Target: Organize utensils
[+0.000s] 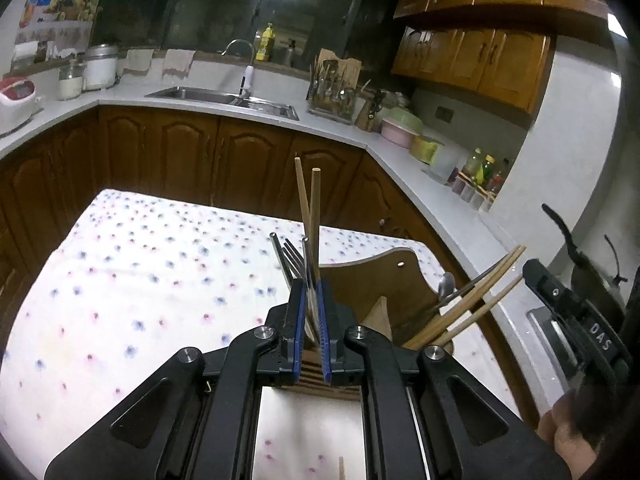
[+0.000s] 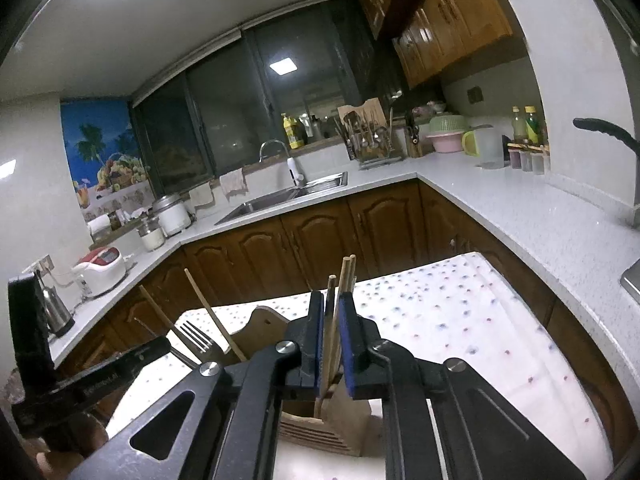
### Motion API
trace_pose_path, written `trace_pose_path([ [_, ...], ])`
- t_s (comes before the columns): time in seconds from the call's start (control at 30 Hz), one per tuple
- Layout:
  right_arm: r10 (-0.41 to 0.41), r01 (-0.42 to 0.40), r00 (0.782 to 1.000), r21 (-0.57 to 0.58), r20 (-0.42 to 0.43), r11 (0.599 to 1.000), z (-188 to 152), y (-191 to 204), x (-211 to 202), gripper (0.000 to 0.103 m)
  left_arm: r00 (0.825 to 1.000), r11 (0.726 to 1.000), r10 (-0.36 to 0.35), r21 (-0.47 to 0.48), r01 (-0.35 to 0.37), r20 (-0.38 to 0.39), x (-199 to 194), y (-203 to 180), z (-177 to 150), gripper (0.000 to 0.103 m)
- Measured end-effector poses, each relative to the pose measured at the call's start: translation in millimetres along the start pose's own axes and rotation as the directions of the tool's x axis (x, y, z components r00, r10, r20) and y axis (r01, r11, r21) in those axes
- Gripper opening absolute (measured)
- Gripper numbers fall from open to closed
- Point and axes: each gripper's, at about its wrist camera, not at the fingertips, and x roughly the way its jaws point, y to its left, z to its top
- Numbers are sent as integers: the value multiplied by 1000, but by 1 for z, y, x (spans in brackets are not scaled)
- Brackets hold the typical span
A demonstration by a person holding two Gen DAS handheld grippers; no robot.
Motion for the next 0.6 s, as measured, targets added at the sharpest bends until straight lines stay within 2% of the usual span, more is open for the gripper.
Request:
trace_pose_path([
  [0.03,3,-3,1000,9,9,1000,0,-1,-3,28,1000,1000,-6,-7,6,2,-3,1,-1,10],
  [0.07,7,-7,1000,18,22,1000,0,-2,-7,40,1000,1000,-8,-11,8,5,-6,1,-2,18],
  [0.1,8,-8,999,23,33,1000,0,-2,-10,43,1000,1000,-6,-14,6,11,-10,2,-5,28],
  [0.2,13,-15,999,31,53,999,-1,-3,-20,52,1000,1000,9,-26,-8,28,-23,4,-12,45],
  [0.23,20,-22,998,39,58,999,-1,-4,-24,62,999,999,20,-35,-19,29,-28,6,-16,50],
  [0.27,25,-28,998,45,62,999,-3,-5,-26,78,999,999,29,-46,-27,32,-33,9,-20,64],
  [0.3,34,-38,997,56,67,998,-4,-7,-29,86,998,997,40,-62,-38,41,-38,12,-25,80],
  [0.33,42,-47,996,69,75,996,-8,-8,-33,99,997,995,55,-81,-51,54,-45,17,-32,84],
  [0.37,43,-50,996,84,82,995,-12,-11,-37,103,996,994,65,-92,-59,61,-50,21,-38,86],
  [0.6,70,-73,997,125,35,989,-46,-14,-58,103,995,986,100,-138,-97,16,-73,43,-77,86],
])
